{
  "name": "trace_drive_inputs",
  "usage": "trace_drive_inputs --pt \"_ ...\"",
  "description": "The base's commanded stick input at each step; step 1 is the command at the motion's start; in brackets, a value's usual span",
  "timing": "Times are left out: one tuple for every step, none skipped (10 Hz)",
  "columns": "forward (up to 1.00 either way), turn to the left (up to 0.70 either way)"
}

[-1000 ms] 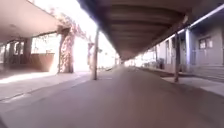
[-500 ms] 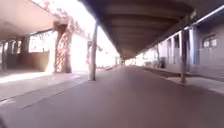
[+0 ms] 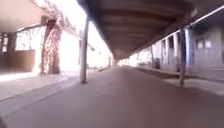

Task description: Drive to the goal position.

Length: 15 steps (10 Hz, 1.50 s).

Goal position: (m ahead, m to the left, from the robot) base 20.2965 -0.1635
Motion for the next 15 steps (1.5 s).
trace_drive_inputs --pt "0.85 0.00" --pt "0.85 0.00" --pt "0.85 0.00" --pt "0.85 0.00" --pt "0.85 0.00" --pt "0.85 0.00" --pt "0.85 0.00" --pt "0.85 0.00" --pt "0.85 0.00" --pt "0.85 0.00" --pt "0.85 0.00" --pt "0.85 0.00" --pt "0.85 0.00" --pt "0.85 0.00" --pt "0.85 0.00"
